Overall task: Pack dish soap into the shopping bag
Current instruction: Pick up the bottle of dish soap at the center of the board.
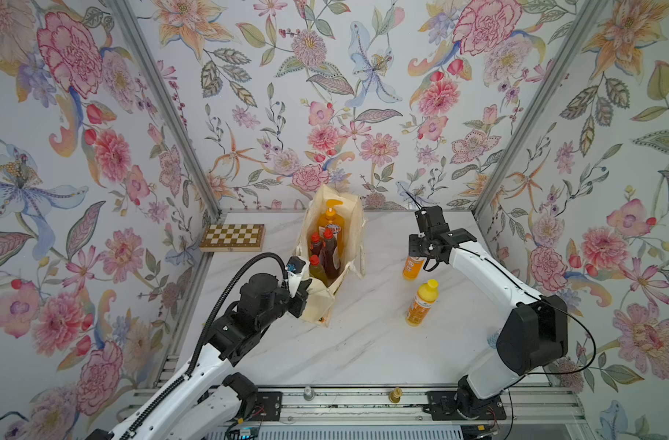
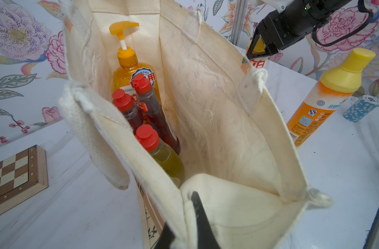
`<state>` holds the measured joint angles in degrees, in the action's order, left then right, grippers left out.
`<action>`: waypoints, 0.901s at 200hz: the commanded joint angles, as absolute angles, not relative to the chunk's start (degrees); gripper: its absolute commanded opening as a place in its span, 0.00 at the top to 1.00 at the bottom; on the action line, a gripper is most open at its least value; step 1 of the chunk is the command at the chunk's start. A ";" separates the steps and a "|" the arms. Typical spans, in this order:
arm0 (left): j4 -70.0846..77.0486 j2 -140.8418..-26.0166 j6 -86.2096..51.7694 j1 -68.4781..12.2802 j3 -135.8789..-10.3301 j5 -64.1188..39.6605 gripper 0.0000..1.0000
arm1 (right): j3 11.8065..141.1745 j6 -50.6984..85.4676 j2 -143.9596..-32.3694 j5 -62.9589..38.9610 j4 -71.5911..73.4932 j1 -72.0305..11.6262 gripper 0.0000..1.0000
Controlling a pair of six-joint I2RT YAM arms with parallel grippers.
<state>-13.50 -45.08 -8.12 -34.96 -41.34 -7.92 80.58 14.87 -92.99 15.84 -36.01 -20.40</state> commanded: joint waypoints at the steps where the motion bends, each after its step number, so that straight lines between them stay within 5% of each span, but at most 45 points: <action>1: -9.05 -43.06 -6.81 -35.95 -45.44 -8.00 1.00 | 84.35 13.82 -88.61 16.93 -36.63 -22.41 0.93; 25: -8.96 -43.45 -6.60 -35.96 -45.27 -8.32 1.00 | 88.74 12.79 -86.15 18.03 -38.47 -25.01 1.00; 180: -9.49 -46.22 -5.54 -35.95 -43.80 -11.67 1.00 | 118.07 4.92 -86.09 11.43 -50.04 -33.70 1.00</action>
<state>-12.97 -46.15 -7.38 -34.96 -41.45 -9.02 113.19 6.37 -85.67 13.58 -52.84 -33.17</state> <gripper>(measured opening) 0.092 0.530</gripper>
